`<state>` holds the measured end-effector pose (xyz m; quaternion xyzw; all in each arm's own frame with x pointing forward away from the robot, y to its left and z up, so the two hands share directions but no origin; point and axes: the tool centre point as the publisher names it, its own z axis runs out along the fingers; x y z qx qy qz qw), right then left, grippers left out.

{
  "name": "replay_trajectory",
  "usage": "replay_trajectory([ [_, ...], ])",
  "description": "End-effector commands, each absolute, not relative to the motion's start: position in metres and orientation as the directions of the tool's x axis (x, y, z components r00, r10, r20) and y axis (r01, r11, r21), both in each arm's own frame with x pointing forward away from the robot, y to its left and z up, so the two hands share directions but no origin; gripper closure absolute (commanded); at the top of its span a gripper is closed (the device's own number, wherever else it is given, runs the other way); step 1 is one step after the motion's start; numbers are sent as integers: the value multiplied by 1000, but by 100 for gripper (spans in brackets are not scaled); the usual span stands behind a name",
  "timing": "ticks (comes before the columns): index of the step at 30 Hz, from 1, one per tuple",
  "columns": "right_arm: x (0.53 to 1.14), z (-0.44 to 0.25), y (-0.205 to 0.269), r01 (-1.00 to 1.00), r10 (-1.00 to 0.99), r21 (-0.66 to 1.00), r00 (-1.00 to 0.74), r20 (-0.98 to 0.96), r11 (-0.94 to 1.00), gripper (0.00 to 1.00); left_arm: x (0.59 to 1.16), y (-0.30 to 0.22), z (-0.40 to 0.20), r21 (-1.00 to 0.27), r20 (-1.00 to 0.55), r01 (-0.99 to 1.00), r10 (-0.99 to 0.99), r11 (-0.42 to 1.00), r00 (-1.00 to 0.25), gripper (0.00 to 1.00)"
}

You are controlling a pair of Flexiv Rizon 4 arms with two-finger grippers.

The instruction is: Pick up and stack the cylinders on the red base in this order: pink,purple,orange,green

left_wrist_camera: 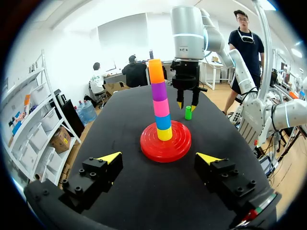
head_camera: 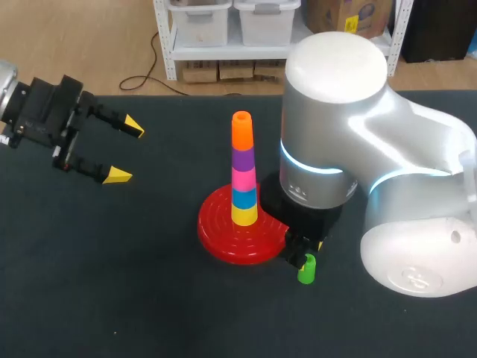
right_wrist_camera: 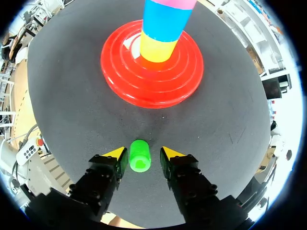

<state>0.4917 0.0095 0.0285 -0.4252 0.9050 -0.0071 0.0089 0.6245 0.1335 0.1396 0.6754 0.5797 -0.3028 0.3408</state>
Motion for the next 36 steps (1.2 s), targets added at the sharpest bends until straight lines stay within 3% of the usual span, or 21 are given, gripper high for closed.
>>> replay_trajectory([
  [1, 487, 30, 5, -772, -772, -13, -635, -23, 636, 55, 625, 134, 139, 112, -805, 989, 574, -98, 148, 0],
  [13, 487, 29, 4, -771, -770, -8, -637, -27, 637, 63, 625, 134, 139, 112, -805, 989, 574, -98, 148, 0],
  [23, 486, 28, 6, -773, -773, -13, -633, -27, 634, 85, 625, 134, 139, 112, -805, 989, 574, -98, 148, 0],
  [26, 486, 29, 6, -774, -774, -13, -632, -26, 633, 100, 625, 134, 139, 112, -805, 989, 574, -98, 148, 0],
  [36, 495, 94, 17, -802, -802, -26, -595, -41, 597, 100, 625, 134, 139, 112, -805, 989, 574, -98, 148, 0],
])
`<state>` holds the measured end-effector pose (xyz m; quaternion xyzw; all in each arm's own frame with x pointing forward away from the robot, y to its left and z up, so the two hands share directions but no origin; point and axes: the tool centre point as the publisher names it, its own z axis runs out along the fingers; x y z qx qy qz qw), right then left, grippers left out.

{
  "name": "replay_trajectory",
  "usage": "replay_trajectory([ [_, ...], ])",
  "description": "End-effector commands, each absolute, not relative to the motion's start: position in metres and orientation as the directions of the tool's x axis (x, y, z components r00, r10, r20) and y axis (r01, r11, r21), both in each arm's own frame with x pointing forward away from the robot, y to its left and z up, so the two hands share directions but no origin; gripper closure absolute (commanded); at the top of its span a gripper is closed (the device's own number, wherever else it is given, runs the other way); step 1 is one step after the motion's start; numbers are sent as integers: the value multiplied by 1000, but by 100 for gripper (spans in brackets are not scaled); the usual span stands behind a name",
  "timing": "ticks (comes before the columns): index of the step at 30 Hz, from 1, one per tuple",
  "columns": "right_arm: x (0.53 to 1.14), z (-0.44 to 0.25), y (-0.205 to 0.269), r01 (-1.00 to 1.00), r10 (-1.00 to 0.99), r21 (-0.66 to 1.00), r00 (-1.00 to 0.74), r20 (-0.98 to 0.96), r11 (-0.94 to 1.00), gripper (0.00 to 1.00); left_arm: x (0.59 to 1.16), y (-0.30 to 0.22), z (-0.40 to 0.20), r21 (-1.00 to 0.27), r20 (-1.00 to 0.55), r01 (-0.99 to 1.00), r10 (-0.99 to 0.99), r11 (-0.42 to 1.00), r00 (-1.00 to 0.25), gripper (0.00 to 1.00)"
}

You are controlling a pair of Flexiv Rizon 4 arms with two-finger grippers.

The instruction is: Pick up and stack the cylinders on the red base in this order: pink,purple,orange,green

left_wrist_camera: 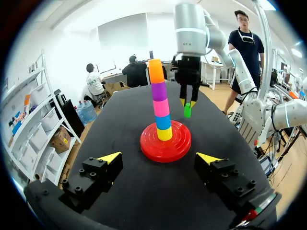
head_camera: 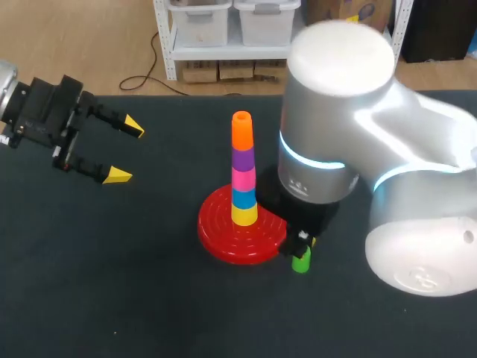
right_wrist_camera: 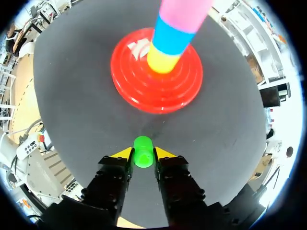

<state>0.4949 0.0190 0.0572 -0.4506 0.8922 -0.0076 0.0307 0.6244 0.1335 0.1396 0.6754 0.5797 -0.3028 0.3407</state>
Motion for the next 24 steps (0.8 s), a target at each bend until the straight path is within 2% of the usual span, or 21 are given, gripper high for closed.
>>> replay_trajectory([
  [1, 498, 102, 19, -802, -802, -26, -596, -41, 597, 100, 625, 134, 139, 112, -805, 989, 574, -98, 148, 0],
  [16, 523, 200, 35, -787, -791, -73, -610, -53, 612, 100, 625, 134, 139, 112, -805, 989, 574, -98, 148, 0],
  [24, 541, 248, 52, -782, -784, -80, -607, -130, 618, 100, 625, 134, 139, 112, -805, 989, 574, -98, 148, 0],
])
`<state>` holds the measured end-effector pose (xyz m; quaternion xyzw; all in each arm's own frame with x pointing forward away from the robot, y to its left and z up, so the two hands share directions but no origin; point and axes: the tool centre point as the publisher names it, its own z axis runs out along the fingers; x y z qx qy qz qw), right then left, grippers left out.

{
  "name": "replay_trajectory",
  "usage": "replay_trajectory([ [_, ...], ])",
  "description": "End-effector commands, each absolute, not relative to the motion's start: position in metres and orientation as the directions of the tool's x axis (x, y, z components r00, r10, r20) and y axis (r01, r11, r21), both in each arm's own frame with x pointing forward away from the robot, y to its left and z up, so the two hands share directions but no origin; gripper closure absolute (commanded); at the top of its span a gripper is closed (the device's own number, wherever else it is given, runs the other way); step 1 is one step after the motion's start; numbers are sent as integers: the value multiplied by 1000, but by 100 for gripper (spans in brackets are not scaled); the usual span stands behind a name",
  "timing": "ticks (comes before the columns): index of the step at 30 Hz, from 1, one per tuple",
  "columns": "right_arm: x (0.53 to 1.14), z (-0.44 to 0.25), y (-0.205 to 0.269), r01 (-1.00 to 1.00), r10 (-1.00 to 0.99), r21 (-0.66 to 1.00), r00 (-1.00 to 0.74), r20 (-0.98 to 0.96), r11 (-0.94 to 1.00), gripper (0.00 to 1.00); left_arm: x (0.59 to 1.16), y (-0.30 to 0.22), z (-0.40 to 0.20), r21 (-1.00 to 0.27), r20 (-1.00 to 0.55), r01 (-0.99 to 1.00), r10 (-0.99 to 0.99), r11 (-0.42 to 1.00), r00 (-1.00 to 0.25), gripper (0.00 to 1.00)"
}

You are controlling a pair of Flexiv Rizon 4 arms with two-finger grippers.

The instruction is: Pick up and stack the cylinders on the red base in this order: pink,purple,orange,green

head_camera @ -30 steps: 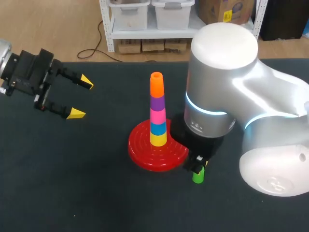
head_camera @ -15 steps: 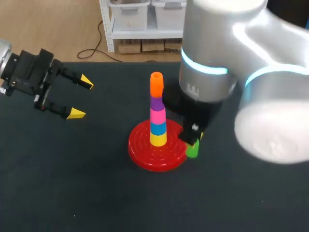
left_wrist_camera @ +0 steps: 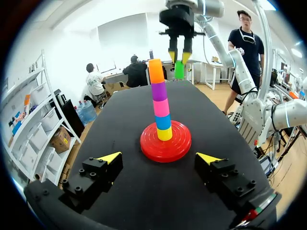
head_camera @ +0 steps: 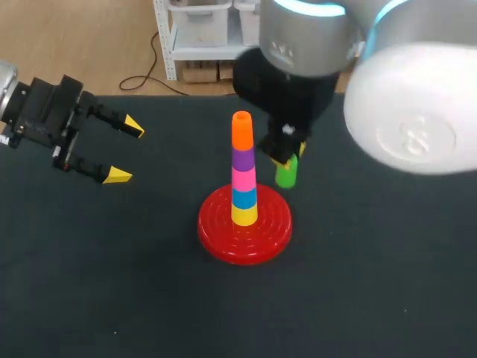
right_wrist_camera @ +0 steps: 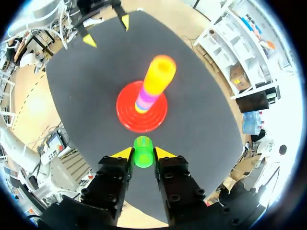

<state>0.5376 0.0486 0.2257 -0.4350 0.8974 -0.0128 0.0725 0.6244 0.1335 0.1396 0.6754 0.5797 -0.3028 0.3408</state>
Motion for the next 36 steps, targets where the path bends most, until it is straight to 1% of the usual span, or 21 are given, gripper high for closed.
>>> replay_trajectory([
  [1, 543, 255, 54, -781, -783, -80, -606, -140, 619, 100, 625, 134, 139, 112, -805, 989, 574, -98, 148, 0],
  [11, 553, 291, 71, -794, -794, -97, -576, -196, 600, 100, 625, 134, 139, 112, -805, 989, 574, -98, 148, 0],
  [25, 582, 288, 91, -772, -777, -110, -603, -182, 625, 100, 625, 134, 139, 112, -805, 989, 574, -98, 148, 0],
  [36, 593, 290, 100, -769, -772, -101, -612, -171, 632, 100, 625, 134, 139, 112, -805, 989, 574, -98, 148, 0],
])
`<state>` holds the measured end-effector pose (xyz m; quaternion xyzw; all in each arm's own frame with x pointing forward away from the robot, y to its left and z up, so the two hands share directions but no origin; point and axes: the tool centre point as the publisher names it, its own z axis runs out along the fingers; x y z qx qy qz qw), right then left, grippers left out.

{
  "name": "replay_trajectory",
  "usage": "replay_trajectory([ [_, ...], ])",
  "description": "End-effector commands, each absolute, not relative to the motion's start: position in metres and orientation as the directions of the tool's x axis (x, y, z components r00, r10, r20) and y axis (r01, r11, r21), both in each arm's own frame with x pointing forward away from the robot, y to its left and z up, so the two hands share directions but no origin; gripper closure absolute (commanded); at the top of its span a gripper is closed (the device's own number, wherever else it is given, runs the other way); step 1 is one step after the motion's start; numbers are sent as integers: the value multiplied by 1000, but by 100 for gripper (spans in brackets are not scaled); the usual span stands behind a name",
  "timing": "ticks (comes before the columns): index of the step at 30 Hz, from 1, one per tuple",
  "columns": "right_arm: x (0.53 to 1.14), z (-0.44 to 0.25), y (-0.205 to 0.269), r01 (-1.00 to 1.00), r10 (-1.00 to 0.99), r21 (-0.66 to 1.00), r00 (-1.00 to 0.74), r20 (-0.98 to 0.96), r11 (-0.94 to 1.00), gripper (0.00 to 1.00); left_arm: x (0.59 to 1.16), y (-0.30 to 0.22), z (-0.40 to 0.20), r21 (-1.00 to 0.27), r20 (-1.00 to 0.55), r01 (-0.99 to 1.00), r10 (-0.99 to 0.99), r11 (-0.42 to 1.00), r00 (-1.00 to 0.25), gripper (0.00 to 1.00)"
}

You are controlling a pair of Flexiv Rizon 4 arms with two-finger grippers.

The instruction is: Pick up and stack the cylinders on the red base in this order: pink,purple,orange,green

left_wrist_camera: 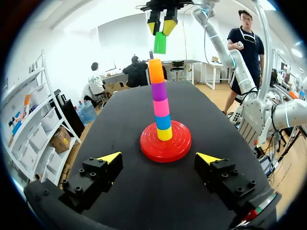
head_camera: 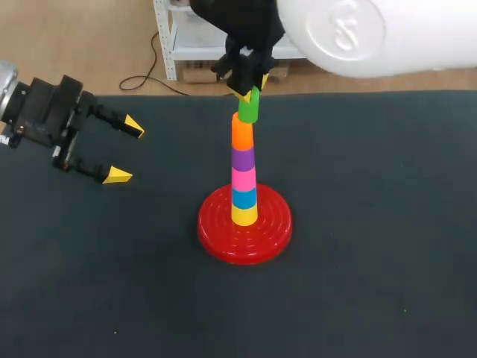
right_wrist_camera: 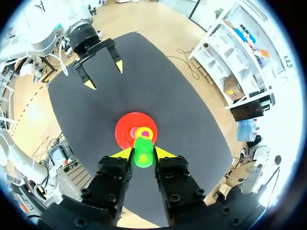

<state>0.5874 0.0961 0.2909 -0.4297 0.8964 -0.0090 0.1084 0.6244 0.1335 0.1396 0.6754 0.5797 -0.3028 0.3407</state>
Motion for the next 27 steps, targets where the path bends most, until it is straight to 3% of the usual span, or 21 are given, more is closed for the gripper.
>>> replay_trajectory([
  [1, 594, 289, 101, -768, -772, -102, -612, -169, 632, 100, 625, 134, 139, 112, -805, 989, 574, -98, 148, 0],
  [27, 605, 277, 106, -752, -755, -70, -647, -110, 655, 100, 625, 134, 139, 112, -805, 989, 574, -98, 148, 0],
])
